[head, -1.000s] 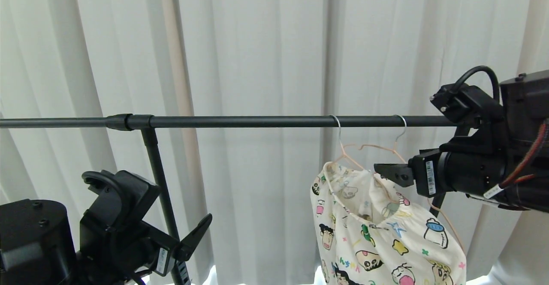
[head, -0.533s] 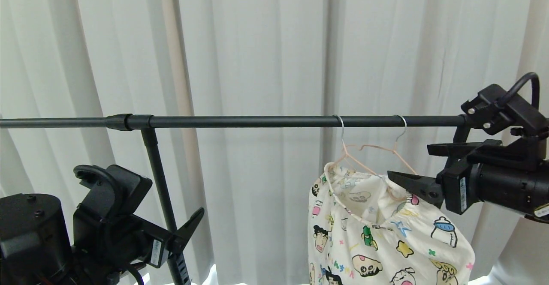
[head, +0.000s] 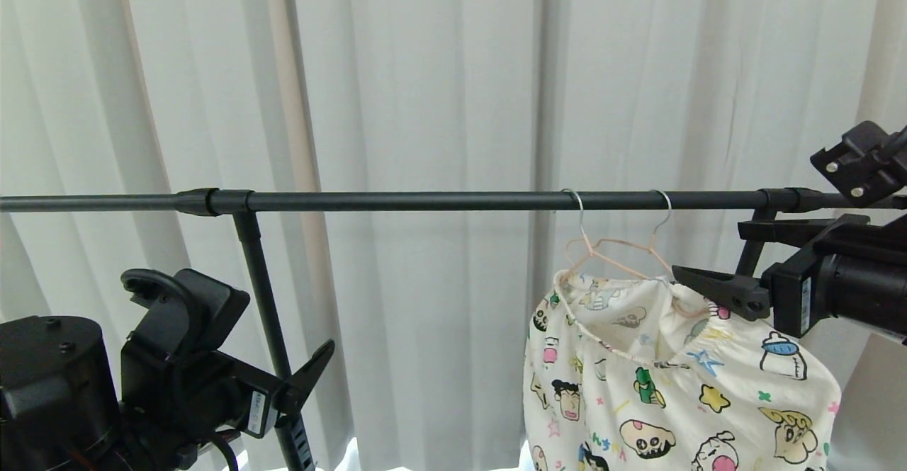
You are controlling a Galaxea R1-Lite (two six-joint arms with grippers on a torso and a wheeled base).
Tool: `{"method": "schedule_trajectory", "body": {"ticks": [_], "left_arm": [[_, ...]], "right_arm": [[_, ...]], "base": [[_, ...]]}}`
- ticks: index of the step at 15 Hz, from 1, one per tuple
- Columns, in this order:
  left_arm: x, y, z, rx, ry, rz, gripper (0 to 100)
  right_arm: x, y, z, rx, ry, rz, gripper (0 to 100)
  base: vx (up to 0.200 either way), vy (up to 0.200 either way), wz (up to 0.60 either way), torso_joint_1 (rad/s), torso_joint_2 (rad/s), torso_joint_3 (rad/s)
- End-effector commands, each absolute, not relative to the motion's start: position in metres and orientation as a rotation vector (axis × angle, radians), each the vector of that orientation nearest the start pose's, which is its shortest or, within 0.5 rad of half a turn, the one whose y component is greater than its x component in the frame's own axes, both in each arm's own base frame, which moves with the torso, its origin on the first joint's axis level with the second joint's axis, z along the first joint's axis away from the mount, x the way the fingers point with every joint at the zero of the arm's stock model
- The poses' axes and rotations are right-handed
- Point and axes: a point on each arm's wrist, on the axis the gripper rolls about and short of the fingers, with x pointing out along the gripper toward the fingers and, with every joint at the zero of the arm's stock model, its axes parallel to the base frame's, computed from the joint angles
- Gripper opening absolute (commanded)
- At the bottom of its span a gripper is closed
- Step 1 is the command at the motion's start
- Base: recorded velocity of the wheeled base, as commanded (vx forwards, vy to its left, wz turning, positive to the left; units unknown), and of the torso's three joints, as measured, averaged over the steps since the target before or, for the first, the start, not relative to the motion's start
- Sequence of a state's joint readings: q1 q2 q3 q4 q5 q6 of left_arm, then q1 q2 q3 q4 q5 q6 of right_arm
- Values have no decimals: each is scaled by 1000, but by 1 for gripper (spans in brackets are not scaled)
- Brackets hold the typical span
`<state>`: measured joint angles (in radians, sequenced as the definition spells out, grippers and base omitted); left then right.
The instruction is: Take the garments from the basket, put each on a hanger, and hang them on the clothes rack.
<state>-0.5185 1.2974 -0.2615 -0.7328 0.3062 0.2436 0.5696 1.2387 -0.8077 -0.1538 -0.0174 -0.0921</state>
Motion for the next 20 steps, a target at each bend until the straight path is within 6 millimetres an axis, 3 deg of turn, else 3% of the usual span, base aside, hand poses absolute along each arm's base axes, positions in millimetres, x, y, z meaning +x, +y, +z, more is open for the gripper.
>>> {"method": "schedule_trajectory", "body": {"ticks": [1,4,9,11,13,15,18,20], "left_arm": [[152,-79,147,363,251,-243,100],[155,-80,150,361,244,-243,100],[157,-85,156,354,220,-260,100],[153,-102,165,344,172,-355,100],[145,-122,175,319,117,-560,100],[152,-133,172,323,128,-674,100],[159,-132,163,344,171,-633,100],[162,-118,156,385,209,-465,100]], "right_arm": [[163,98,252,-165,239,547,100],[159,98,253,-161,241,625,100],[155,100,239,-341,292,818,100],[161,104,235,-345,306,825,100],[166,107,234,-343,295,825,100],[166,107,235,-344,287,822,100],[163,95,235,-354,316,726,100],[159,71,237,-384,368,463,100]], "base": [[0,0,0,0,0,0],[0,0,0,0,0,0],[0,0,0,0,0,0],[0,0,0,0,0,0],[0,0,0,0,0,0],[0,0,0,0,0,0],[0,0,0,0,0,0],[0,0,0,0,0,0]]}}
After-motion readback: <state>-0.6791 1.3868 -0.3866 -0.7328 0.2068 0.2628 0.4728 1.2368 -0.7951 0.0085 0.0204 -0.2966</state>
